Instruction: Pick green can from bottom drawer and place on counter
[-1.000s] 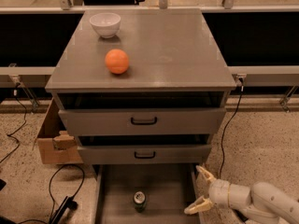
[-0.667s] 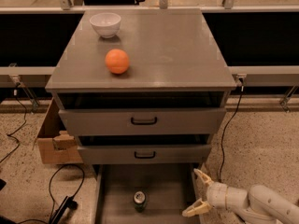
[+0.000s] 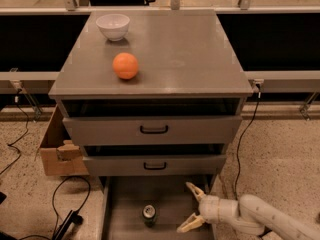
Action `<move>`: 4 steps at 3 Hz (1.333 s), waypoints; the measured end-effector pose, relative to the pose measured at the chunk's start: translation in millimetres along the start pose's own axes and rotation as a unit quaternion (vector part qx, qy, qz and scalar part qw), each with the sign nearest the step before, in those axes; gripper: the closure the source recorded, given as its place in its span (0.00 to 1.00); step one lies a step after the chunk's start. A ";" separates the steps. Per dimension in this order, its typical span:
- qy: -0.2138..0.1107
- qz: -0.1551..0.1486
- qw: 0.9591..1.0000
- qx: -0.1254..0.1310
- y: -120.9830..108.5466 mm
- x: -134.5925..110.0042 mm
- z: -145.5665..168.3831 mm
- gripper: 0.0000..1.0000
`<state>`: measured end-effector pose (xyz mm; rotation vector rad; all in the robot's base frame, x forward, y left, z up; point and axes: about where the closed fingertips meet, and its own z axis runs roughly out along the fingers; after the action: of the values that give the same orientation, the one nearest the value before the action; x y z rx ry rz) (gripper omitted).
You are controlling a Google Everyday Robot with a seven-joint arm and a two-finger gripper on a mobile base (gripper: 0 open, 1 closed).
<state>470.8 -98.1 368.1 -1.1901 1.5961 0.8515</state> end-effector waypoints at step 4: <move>-0.041 0.056 0.994 -0.083 13.2 105.4 164.7 0.00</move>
Offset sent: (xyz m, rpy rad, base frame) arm 0.0158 0.1195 -0.1507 0.1346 0.1419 0.1256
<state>493.8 22.8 215.6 -1.1718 1.5606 1.1096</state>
